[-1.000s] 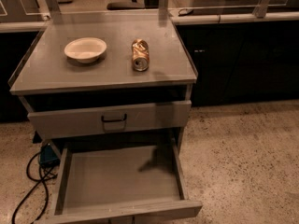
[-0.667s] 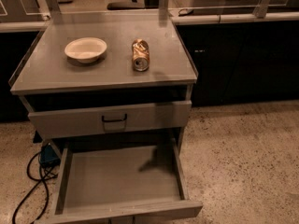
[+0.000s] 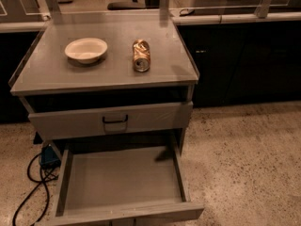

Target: Place orange can into middle drawer

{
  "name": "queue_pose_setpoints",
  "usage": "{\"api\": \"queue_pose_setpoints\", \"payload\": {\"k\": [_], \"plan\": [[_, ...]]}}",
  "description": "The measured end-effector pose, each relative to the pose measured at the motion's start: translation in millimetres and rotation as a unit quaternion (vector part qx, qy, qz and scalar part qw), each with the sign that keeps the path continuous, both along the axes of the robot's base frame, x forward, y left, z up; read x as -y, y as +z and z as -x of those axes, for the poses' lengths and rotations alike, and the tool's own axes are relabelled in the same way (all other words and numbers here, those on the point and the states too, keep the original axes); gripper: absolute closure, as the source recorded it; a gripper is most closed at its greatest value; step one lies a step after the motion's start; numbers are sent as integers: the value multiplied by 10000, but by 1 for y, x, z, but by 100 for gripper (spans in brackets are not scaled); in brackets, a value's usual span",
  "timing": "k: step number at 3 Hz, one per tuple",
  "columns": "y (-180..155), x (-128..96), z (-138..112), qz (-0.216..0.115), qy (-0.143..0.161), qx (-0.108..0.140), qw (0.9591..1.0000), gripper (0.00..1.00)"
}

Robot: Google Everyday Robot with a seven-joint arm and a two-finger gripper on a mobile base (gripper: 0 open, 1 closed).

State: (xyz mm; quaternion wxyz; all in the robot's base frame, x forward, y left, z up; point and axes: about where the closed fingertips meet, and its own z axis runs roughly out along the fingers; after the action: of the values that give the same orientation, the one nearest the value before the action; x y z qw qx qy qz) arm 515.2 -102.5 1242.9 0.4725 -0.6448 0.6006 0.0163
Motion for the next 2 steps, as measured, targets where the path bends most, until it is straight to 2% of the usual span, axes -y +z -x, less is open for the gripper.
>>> {"api": "queue_pose_setpoints", "payload": {"k": [1,2], "plan": [[-46,53,-44,338,-528,-272,9977,0],[-56,56,-57,350,-588,-331,9971,0]]}}
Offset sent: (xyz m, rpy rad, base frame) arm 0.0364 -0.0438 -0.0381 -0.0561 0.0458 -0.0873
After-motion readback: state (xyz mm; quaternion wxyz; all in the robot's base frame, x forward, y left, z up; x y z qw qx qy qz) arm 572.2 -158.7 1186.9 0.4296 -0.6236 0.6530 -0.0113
